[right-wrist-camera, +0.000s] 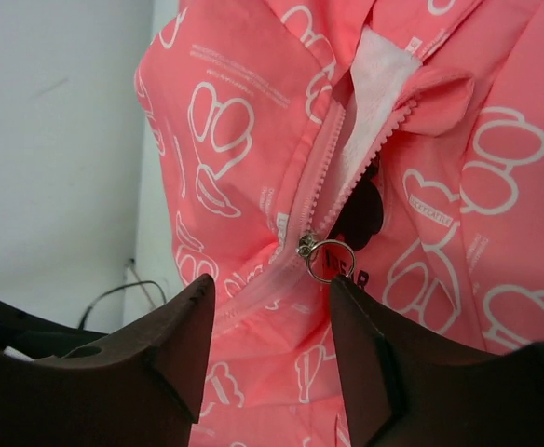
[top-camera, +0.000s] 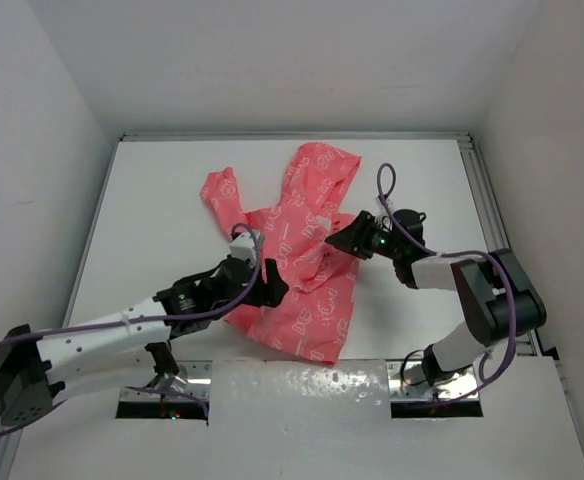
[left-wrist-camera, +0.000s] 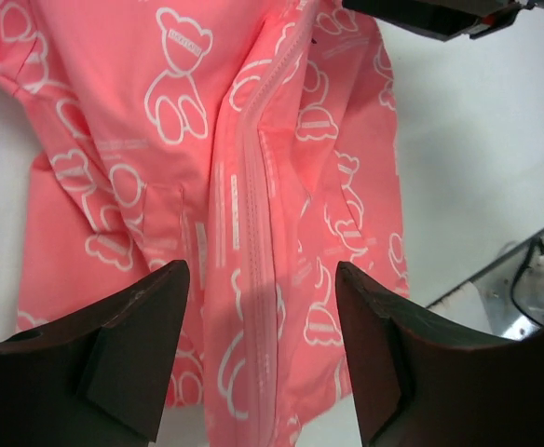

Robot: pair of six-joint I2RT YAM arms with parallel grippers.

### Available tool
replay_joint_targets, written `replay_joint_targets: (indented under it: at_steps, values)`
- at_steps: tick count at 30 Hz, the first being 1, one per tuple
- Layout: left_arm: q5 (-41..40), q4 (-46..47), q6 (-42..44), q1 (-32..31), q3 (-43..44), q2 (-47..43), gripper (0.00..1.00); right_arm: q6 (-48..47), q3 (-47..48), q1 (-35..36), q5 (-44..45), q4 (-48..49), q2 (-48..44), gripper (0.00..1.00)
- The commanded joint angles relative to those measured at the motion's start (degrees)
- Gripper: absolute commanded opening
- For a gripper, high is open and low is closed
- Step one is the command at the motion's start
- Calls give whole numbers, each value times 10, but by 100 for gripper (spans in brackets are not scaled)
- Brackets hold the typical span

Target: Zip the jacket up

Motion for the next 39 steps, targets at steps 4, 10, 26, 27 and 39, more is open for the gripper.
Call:
replay_joint_targets:
  at_steps: [4,10,26,27,39]
  values:
    - [-30,64,63,-3,60,117,63,78,-40,-10,-18,185,43,54]
    - [-37,87,88,3,100,199,63,98,-63,-10,-7,240,54,59]
    - [37,122,88,42,99,274,54,166,-38,-12,-5,357,138,59]
    - [44,123,85,42,96,274,53,166,-38,-12,-3,359,138,58]
    - [66,149,67,42,59,255,24,142,-58,-11,29,335,110,25]
